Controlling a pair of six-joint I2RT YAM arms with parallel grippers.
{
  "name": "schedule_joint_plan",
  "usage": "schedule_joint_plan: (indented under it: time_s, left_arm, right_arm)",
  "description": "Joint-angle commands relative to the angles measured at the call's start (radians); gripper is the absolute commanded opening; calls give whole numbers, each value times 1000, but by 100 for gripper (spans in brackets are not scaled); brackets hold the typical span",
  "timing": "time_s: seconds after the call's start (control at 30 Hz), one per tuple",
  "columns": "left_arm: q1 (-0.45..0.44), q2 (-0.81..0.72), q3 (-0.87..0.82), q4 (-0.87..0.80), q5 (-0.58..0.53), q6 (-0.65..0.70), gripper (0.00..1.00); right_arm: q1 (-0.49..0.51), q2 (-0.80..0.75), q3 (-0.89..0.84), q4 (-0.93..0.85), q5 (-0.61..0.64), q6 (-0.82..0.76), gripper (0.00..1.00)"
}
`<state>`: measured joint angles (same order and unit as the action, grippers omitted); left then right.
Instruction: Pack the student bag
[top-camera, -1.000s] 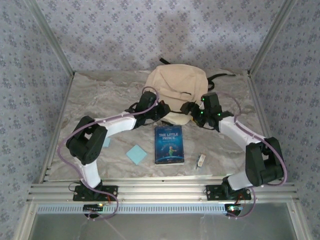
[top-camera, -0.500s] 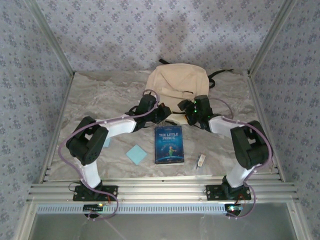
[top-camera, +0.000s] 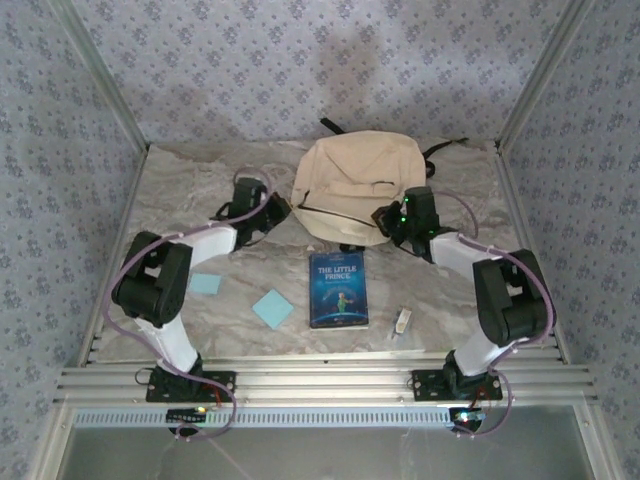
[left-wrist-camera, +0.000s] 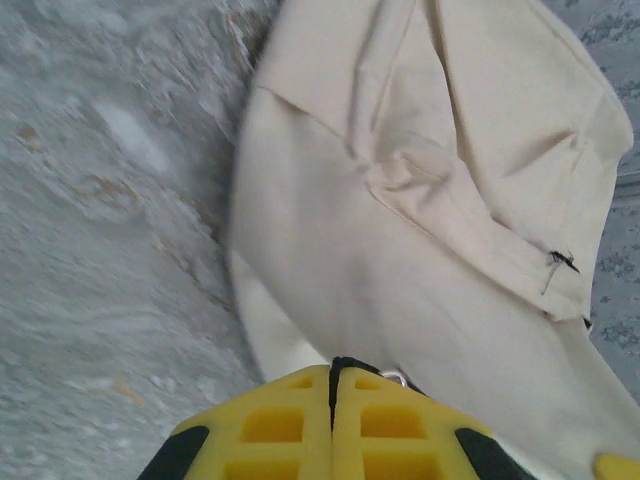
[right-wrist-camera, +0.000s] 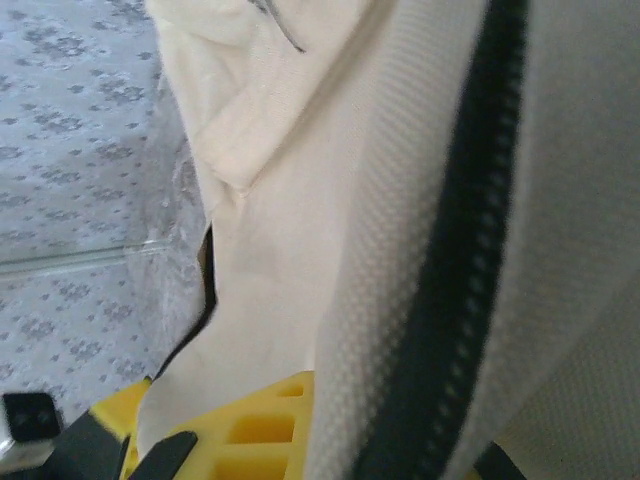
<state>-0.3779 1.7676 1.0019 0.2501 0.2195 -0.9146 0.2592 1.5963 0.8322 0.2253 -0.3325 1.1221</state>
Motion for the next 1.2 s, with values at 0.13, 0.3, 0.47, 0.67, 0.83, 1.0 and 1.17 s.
schedule_joint_plan:
  time_s: [0.13,0.3,0.47,0.67,0.83,1.0,1.17]
  left_arm:
    - [46,8,58,-1,-82,66,0]
    - [3,-125,-49,-13,-26,28,0]
    - [-136,-326,-155,-27,-78,4,0]
    - [-264,-234,-68,28,-5,-30,0]
    - [-291,-39,76,74,32,-40,0]
    - [-291,94,197,87,48,-43,0]
    - [-296,120,238,84,84,-58,0]
  right_arm:
    - [-84,55,112,-222,-87,-293,0]
    - [-112,192,292,-292,-120,-451,0]
    - [-131,342,518,-367,-161,-510,0]
    - [-141,416,640,-408,-116,-471,49]
    - [-123,280,544,-442,-55,-449,82]
    - [-100,71,353,-435,-74,-350,84]
    - [-23,-21,201,-314,-82,-193,85]
